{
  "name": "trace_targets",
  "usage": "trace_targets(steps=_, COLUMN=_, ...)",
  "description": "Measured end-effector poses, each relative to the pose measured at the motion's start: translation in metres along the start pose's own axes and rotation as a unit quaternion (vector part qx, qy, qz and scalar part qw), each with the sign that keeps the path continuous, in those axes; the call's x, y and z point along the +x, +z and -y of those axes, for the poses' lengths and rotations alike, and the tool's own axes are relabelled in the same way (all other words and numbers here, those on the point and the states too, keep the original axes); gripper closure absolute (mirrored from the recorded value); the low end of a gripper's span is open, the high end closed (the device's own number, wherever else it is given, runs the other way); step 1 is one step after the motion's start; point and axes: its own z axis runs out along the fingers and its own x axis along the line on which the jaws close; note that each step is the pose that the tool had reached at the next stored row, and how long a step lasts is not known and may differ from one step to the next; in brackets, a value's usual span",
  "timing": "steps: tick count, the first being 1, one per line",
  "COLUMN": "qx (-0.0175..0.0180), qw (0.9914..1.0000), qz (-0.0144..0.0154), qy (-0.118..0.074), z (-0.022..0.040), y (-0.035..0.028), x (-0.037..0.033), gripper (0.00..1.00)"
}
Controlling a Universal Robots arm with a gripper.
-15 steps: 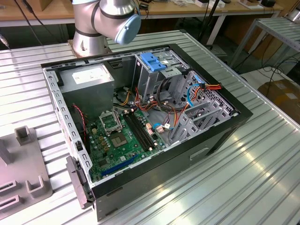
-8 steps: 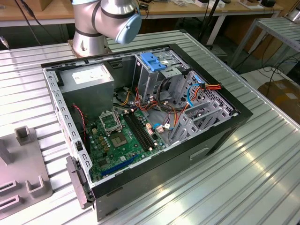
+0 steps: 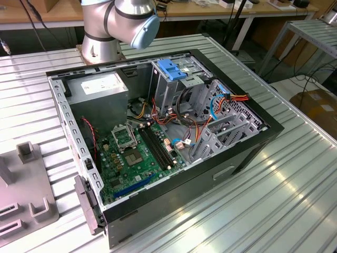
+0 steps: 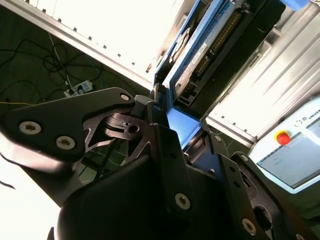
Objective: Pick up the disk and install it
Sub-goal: 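Pick up the disk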
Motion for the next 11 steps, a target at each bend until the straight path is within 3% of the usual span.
trace_targets(steps=5, qx=0.0000, qw=1.00000, qz=-0.0010, qy=0.000, z=0.0092, y=0.0009, x=0.0023, gripper=0.63)
trace_targets(steps=7, qx=0.0000, qw=1.00000, qz=-0.0019, qy=0.000, z=0.0192, y=0.0012, x=0.0034, gripper=0.63)
trace_targets(steps=11, qx=0.0000, qw=1.00000, qz=-0.0026, qy=0.000, z=0.0326, y=0.0016, x=0.0045, gripper=0.63)
